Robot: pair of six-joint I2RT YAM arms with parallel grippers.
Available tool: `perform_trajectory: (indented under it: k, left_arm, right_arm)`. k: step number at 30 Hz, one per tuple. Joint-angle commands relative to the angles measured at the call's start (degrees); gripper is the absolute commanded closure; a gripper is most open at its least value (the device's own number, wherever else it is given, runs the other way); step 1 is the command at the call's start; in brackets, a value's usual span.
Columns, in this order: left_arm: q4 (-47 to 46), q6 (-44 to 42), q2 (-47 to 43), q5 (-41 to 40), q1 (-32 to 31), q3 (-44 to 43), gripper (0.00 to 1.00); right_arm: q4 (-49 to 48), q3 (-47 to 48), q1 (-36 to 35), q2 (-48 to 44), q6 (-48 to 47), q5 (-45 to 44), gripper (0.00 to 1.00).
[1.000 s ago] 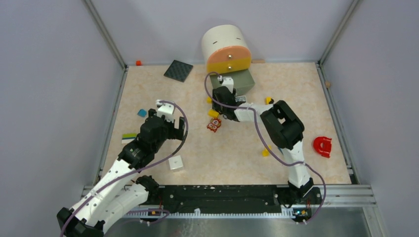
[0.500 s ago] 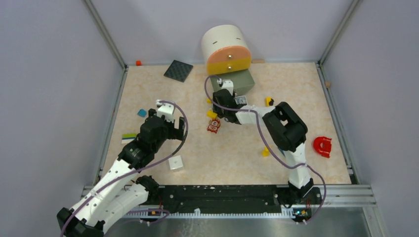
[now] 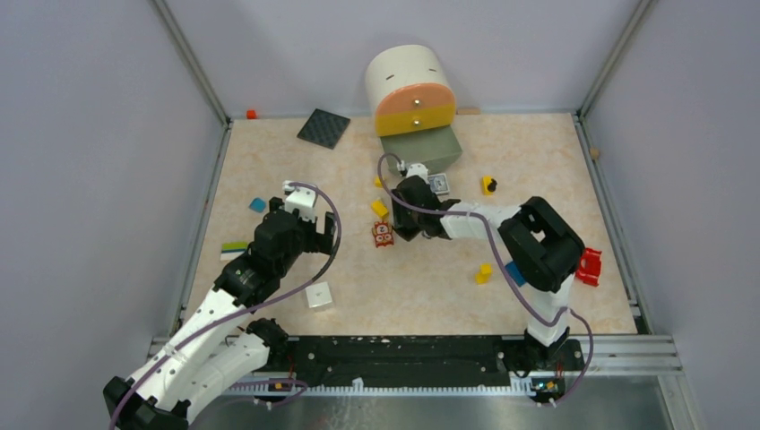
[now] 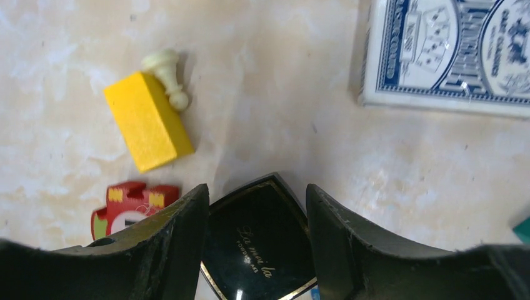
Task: Organize the makeup
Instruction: Move the makeup to the center of the board, then pick up the makeup from the center of the board.
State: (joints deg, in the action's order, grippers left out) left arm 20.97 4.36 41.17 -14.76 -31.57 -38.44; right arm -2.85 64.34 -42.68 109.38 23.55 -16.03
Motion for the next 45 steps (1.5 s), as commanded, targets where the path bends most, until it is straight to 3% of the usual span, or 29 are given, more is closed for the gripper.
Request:
perform_trajectory:
  k: [1,7,13,23,29,32,36,41,45]
  left_arm:
    - [-2.6,-0.3,0.1,0.4,0.2,0.2,0.01]
    - [-2.5,-0.3,0.1,0.8,0.3,0.2,0.01]
    - [-2.4,-0.1,-0.1,0.6,0.2,0.3,0.01]
    - [-2.4,-0.1,0.0,0.6,0.3,0.2,0.01]
    - [-2.3,-0.1,-0.1,0.4,0.3,0.1,0.01]
    - [0.5,1.3,-1.1,-5.0,0.3,-1.4,0.01]
    - [0.5,3.0,-8.6,-14.0,0.4,-1.1,0.01]
    - [-3.5,-0.2,-21.4,-17.5,0.4,2.5,0.01]
    - [-3.0,-0.1,-21.4,-19.0,0.4,2.4,0.01]
  right_arm:
    - [10.0,-1.7,-2.5,-4.2,0.3,1.8,0.42]
    - [12.4,-1.7,-2.8,-8.7,-3.2,1.3,0.28]
    - [16.3,2.4,-2.8,-9.1,-14.4,2.2,0.23]
    - [23.7,8.3,-1.7,-5.6,-35.0,17.4,0.16]
    - [27.7,12.5,0.9,-1.5,-39.1,23.9,0.14]
    - [29.2,14.5,1.1,1.1,-39.9,24.1,0.14]
    - [29.3,14.3,1.1,2.8,-40.1,23.3,0.14]
    - [30.9,14.1,1.1,3.9,-40.4,23.6,0.16]
    - [31.2,12.5,1.1,2.6,-39.8,25.2,0.16]
